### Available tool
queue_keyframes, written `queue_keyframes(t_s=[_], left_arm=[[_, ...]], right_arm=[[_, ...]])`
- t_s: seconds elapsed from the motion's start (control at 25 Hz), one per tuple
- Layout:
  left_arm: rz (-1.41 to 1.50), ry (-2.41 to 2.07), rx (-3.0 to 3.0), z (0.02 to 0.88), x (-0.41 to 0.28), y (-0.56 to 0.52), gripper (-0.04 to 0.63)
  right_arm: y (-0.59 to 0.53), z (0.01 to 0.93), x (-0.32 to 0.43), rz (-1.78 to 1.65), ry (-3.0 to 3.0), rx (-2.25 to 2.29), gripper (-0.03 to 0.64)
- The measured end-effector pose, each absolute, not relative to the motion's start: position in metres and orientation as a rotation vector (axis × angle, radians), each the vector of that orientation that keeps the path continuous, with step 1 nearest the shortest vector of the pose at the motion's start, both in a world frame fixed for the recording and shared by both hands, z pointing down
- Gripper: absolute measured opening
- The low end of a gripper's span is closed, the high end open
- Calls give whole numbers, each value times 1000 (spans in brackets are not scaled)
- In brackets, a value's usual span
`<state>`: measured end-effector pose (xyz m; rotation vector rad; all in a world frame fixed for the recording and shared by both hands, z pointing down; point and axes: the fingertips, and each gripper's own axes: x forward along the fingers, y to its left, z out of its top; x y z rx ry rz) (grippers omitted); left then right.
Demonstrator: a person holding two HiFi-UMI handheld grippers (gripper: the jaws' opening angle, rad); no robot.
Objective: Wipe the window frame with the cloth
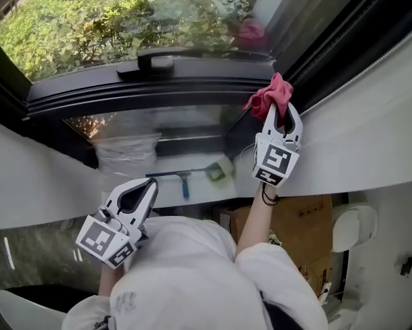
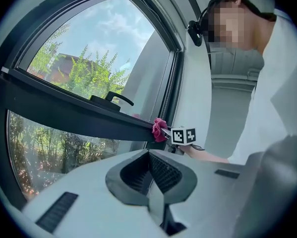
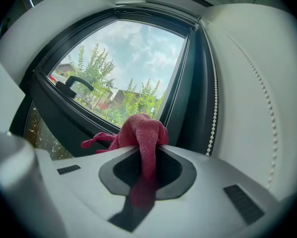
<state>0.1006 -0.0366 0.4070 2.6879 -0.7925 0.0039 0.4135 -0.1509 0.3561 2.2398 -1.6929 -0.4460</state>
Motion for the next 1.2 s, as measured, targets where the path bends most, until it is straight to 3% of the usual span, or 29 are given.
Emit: queue_keyframes(t_s=[0.6,1.2], left_arm=[[-14,-1249,2580,400,7,-77,11],[-34,-1178,2582,406,18,-70,11]], right_arm=[[-153,358,411,-450,-1655,2251,61],[-157,364,393,-402,-1671,2214,61]])
